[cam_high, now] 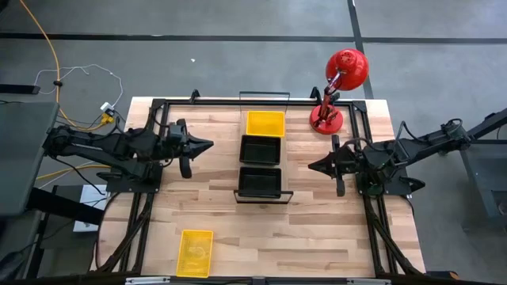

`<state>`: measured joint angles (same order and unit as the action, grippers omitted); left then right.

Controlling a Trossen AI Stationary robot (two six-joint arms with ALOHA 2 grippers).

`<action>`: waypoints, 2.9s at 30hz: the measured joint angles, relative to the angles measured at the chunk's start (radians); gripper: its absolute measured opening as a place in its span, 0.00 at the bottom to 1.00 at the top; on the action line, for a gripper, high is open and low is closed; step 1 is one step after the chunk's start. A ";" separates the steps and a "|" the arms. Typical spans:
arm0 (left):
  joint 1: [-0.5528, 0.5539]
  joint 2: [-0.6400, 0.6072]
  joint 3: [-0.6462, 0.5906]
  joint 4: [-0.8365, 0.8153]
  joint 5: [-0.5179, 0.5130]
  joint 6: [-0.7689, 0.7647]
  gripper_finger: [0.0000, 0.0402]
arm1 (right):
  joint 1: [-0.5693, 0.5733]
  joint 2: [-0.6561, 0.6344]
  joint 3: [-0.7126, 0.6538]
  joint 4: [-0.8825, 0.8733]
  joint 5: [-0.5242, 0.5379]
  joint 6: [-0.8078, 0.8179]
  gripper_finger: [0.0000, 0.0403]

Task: Stack baskets on shelf by color
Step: Stack the yellow bin on top of the yellow bins on the shelf

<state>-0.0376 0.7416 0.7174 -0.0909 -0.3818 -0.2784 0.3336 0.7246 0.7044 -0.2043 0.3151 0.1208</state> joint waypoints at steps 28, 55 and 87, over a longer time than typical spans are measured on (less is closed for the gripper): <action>0.000 0.001 0.000 -0.001 0.013 0.099 0.19 | 0.000 0.000 0.001 0.000 0.008 0.010 0.00; -0.001 0.001 0.000 -0.001 0.004 0.099 0.42 | 0.000 0.000 0.001 0.023 0.008 0.010 0.00; -0.065 0.066 0.026 -0.141 0.193 0.185 0.45 | 0.001 0.000 0.001 0.058 -0.004 -0.042 0.00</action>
<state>-0.1027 0.8077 0.7432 -0.2318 -0.1888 -0.0933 0.3344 0.7242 0.7055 -0.1463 0.3111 0.0784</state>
